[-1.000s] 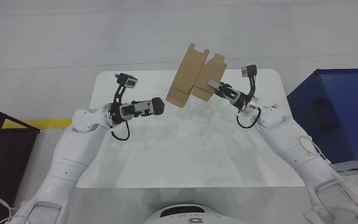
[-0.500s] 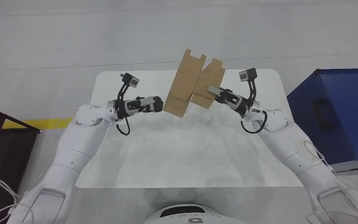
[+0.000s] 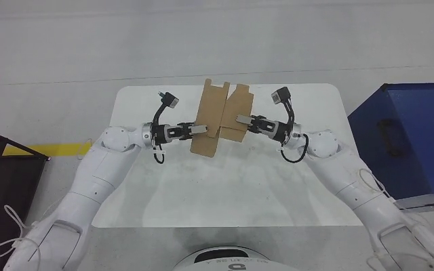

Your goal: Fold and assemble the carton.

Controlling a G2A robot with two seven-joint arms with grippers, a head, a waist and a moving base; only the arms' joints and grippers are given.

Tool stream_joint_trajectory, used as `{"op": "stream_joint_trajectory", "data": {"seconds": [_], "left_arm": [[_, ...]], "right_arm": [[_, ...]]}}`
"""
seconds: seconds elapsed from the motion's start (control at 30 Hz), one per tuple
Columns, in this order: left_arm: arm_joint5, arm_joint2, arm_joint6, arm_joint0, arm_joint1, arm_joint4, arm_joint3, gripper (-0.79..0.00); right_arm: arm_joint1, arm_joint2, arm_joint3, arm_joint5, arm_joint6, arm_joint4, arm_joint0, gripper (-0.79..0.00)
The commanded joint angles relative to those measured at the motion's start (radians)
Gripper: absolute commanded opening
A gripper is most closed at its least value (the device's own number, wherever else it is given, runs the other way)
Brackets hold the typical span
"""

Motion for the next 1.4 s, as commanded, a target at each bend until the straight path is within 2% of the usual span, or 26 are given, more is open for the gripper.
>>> {"op": "stream_joint_trajectory", "data": {"seconds": [0.0,0.07,0.1,0.23,0.27,0.3,0.33,0.37,0.47,0.5,0.6,0.73,0.8,0.87,1.3,1.37], "left_arm": [[-0.003,0.006,0.003,-0.002,0.003,-0.005,0.001,-0.613],[-0.007,0.012,0.007,-0.003,0.007,-0.011,0.001,-0.760],[-0.007,0.017,0.007,-0.003,0.009,-0.014,0.001,-0.785],[0.000,0.036,0.000,-0.008,0.014,-0.039,-0.003,-0.785],[0.000,0.041,0.000,-0.009,0.015,-0.047,-0.005,-0.785],[0.001,0.045,-0.001,-0.010,0.017,-0.058,-0.009,-0.785],[-0.001,0.047,0.002,-0.012,0.018,-0.065,-0.010,-0.785],[-0.010,0.044,0.010,-0.013,0.020,-0.081,-0.012,-0.785],[-0.006,0.027,0.006,-0.005,0.025,-0.194,-0.039,-0.785],[-0.006,0.021,0.006,-0.003,0.027,-0.215,-0.048,-0.785],[-0.011,0.008,0.011,0.009,0.028,-0.277,-0.069,-0.785],[-0.053,0.016,0.053,0.016,0.017,-0.314,-0.060,-0.785],[-0.077,0.029,0.077,0.009,0.006,-0.323,-0.038,-0.785],[-0.091,0.042,0.091,-0.005,-0.004,-0.328,-0.010,-0.785],[-0.131,0.072,0.131,-0.056,-0.038,-0.273,0.077,-0.785],[-0.125,0.079,0.125,-0.059,-0.042,-0.273,0.081,-0.785]], "right_arm": [[-0.001,0.000,-0.002,0.011,0.009,-0.012,0.001,-0.785],[-0.003,0.002,-0.004,0.023,0.018,-0.023,0.001,-0.785],[-0.003,0.002,-0.006,0.029,0.022,-0.029,0.000,-0.785],[-0.007,0.001,-0.020,0.050,0.032,-0.063,0.001,-0.785],[-0.007,0.000,-0.027,0.043,0.044,-0.090,0.004,-0.582],[-0.007,-0.002,-0.033,0.037,0.051,-0.117,0.004,-0.434],[-0.007,-0.001,-0.038,0.036,0.047,-0.127,0.001,-0.074],[-0.007,0.001,-0.045,0.033,0.043,-0.135,-0.002,0.000],[-0.008,0.015,-0.062,0.014,0.024,-0.127,-0.018,-0.009],[-0.008,0.020,-0.066,0.007,0.019,-0.113,-0.026,-0.043],[-0.010,0.029,-0.072,-0.011,0.027,-0.076,-0.041,-0.212],[-0.020,0.018,-0.072,-0.031,0.049,-0.006,-0.049,-0.397],[-0.026,0.012,-0.061,-0.047,0.058,0.024,-0.046,-0.437],[-0.032,0.006,-0.049,-0.061,0.055,0.031,-0.042,-0.529],[-0.061,0.000,-0.043,-0.118,0.001,0.008,-0.034,-0.526],[-0.064,0.001,-0.045,-0.123,-0.001,0.008,-0.033,-0.551]]}}
